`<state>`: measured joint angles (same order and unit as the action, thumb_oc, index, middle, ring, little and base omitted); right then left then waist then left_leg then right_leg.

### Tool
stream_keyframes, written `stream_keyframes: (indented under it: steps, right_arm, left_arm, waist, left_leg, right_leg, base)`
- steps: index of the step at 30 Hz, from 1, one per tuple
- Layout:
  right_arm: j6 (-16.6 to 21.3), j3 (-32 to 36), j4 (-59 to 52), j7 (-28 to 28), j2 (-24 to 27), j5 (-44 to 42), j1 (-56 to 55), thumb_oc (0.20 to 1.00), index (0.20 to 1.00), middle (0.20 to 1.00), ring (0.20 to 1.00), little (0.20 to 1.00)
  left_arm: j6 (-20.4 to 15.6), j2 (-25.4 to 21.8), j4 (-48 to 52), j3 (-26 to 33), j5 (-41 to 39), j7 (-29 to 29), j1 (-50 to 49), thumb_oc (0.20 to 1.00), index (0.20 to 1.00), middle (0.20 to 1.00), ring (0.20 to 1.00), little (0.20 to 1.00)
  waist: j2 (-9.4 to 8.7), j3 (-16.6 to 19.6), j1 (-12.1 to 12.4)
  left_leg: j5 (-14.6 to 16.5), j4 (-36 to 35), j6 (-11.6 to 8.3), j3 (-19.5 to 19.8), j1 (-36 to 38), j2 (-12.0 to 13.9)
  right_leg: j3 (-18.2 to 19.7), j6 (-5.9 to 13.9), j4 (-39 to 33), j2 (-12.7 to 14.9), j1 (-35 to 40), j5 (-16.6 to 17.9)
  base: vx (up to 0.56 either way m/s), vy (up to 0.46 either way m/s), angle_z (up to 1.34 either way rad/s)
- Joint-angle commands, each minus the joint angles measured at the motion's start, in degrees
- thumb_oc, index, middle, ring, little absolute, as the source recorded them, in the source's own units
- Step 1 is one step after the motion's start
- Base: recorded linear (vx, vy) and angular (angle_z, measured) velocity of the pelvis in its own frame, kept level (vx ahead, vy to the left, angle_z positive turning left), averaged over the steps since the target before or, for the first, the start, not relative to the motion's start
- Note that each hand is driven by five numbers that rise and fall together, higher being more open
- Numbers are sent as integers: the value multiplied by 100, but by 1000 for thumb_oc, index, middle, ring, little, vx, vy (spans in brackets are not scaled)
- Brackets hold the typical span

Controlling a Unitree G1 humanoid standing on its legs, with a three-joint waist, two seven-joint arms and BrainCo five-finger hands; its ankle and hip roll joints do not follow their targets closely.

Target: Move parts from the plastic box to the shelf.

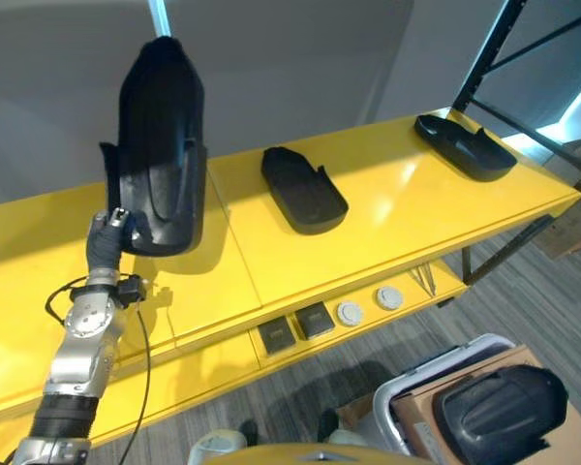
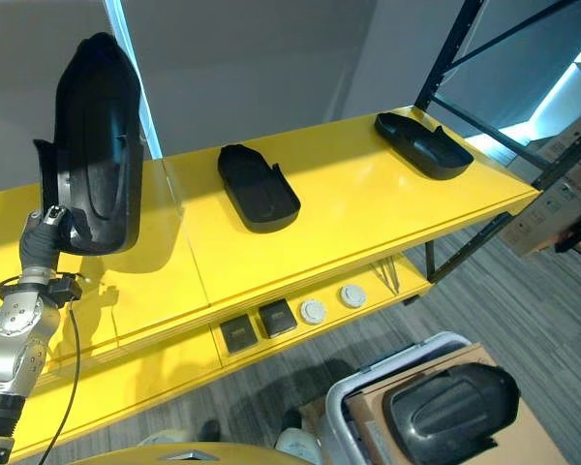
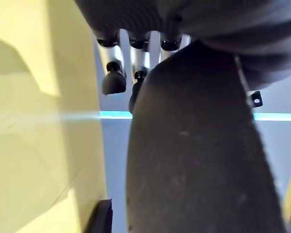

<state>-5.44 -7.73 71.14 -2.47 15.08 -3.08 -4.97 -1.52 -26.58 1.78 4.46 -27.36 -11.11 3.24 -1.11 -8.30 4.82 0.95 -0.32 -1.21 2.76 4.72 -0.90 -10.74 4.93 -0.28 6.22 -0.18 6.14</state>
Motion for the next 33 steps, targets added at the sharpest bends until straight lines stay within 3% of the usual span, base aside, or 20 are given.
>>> stream_keyframes:
  steps: [1,6,9,11,12,19,24,33]
  right_arm:
    - [-128,-2,42,-332,376,-335,98,1000,1000,1000,1000,1000]
    - [-195,128,-161,-174,442,-50,-6,1000,1000,1000,1000,1000]
    - [-190,72,-230,-128,424,5,10,1000,1000,1000,1000,1000]
    - [-194,-47,-294,-71,435,90,63,1000,1000,1000,1000,1000]
    - [-183,-140,-338,-43,461,157,100,1000,1000,1000,1000,1000]
    - [-282,-258,-446,60,545,453,115,1000,1000,1000,1000,1000]
    - [-295,-293,-478,59,547,574,102,1000,1000,1000,1000,1000]
    - [-295,-308,-591,65,536,691,111,1000,1000,1000,1000,1000]
  left_arm:
    - [-118,-50,653,76,163,-81,816,200,200,200,200,200]
    - [77,-244,345,146,693,-283,872,200,200,200,200,200]
    - [394,-579,-16,175,1401,-471,974,200,200,200,200,200]
    - [616,-1020,-481,132,1698,-614,1194,200,200,200,200,200]
    - [729,-1456,-885,79,1947,-771,1400,200,200,200,200,200]
    - [1261,-2233,-1450,223,1785,-741,1584,200,200,200,200,200]
    - [1318,-2083,-1463,313,1475,-645,1390,200,200,200,200,200]
    - [1537,-1315,-1392,451,1482,-647,770,200,200,200,200,200]
  waist:
    - [47,183,-148]
    - [35,261,-247]
    - [65,332,-285]
    - [112,388,-317]
    - [156,420,-345]
    - [232,448,-373]
    - [233,436,-349]
    - [212,421,-259]
  left_leg:
    - [-299,121,-207,-388,-510,454]
    - [-343,-86,-254,-549,-351,516]
    - [-348,-168,-263,-625,-281,526]
    - [-334,-190,-256,-685,-235,534]
    - [-314,-183,-247,-730,-205,537]
    - [-266,-177,-237,-794,-139,537]
    - [-236,-160,-230,-760,-127,529]
    - [-222,-158,-229,-700,-119,520]
  right_leg:
    - [-5,398,306,109,158,-373]
    - [-77,379,85,58,298,-345]
    - [-66,405,-13,55,347,-321]
    - [-58,424,-38,69,375,-331]
    - [-38,445,-33,89,387,-342]
    - [5,476,-43,117,433,-365]
    - [2,473,-26,119,454,-392]
    - [-42,446,-30,125,502,-421]
  base:
    - [75,-29,5]
    - [56,14,-1]
    - [35,32,-7]
    - [25,47,-1]
    - [9,54,0]
    - [-7,18,-5]
    - [0,0,0]
    - [0,0,0]
